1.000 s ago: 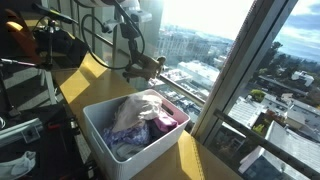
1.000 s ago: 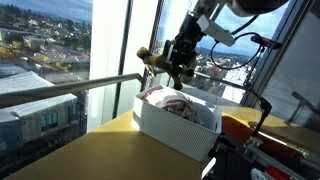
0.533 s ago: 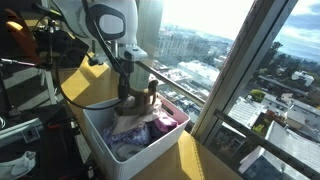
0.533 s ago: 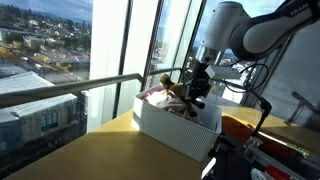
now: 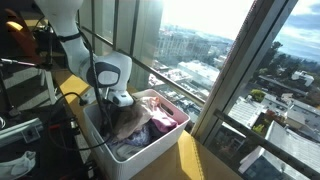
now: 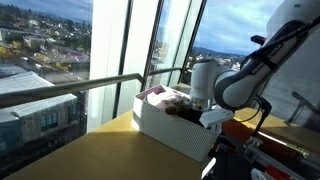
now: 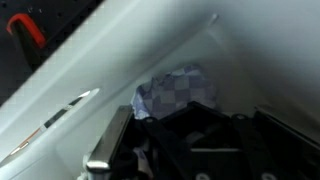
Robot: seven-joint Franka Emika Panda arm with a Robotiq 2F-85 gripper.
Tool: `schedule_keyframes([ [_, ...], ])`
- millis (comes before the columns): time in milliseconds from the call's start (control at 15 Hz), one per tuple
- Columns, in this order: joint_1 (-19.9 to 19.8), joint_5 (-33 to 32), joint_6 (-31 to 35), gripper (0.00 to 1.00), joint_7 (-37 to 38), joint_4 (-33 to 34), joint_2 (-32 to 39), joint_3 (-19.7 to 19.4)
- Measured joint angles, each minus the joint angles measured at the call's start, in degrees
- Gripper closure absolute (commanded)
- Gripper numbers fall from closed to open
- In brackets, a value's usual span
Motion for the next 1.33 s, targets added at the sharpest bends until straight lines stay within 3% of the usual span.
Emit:
schedule_keyframes([
  [333, 2.4, 0.5, 0.0, 0.97, 0.0, 3.0, 6.6, -2.1],
  [400, 2.8, 0.5, -0.1, 0.73, 0.0, 3.3, 6.6, -2.4],
  [533, 3.5, 0.5, -0.1, 0.68, 0.0, 3.9, 6.5, -2.8],
  [733, 4.9, 0.5, -0.1, 0.48, 0.0, 4.1, 4.3, -3.9],
  [1200, 4.9, -1.2, -3.3, 0.0, 0.0, 2.6, -13.5, -5.4],
  [1333, 4.1, -2.2, -4.6, 0.0, 0.0, 2.6, -17.4, -5.2],
])
